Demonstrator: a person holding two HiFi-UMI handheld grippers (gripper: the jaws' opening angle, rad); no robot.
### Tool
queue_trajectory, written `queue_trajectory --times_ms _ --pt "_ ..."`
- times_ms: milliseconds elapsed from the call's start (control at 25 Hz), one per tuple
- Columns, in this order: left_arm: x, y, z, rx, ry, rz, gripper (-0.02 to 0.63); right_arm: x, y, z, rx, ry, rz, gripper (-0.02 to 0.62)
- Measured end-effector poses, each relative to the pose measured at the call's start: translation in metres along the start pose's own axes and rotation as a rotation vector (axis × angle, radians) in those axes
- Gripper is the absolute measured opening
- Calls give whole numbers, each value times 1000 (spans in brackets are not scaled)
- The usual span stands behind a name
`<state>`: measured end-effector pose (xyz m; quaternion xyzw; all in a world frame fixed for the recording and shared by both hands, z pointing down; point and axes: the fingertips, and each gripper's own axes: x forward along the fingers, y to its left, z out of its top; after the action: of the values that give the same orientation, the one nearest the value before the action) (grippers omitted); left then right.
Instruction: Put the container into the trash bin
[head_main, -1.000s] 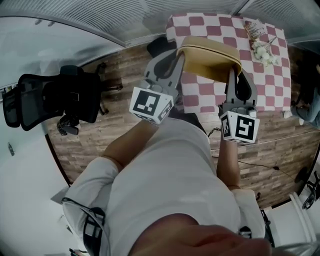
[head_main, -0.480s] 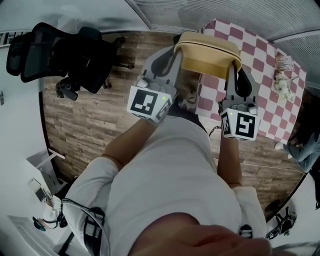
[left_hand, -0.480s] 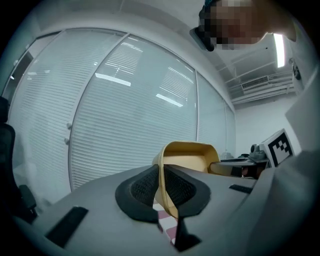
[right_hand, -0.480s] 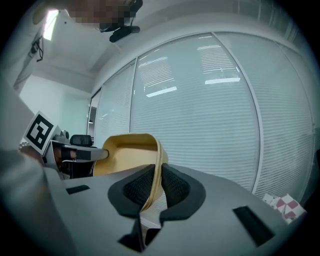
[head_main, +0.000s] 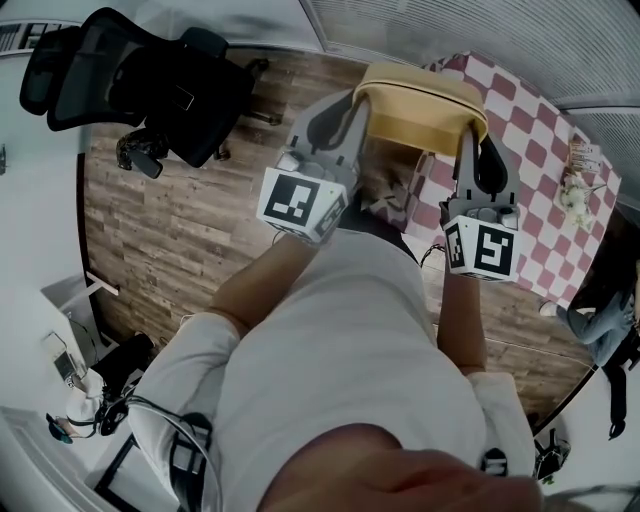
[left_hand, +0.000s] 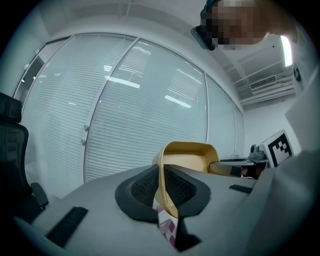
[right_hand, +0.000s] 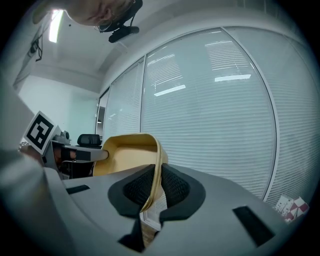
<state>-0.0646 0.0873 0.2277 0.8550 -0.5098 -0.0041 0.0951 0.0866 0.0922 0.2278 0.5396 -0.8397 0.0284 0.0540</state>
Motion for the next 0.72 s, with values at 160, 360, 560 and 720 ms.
queue_trajectory --times_ms 160,360,560,720 --pt "1 9 1 -6 -4 -8 54 8 5 1 -5 -2 -3 55" --pt "6 19 3 -7 -8 -22 54 17 8 3 -8 1 -19 55" --pt "12 38 6 -11 -8 -38 53 34 16 5 -11 8 -32 55" --pt "17 55 9 -16 -9 -47 53 49 23 7 -16 5 -38 55"
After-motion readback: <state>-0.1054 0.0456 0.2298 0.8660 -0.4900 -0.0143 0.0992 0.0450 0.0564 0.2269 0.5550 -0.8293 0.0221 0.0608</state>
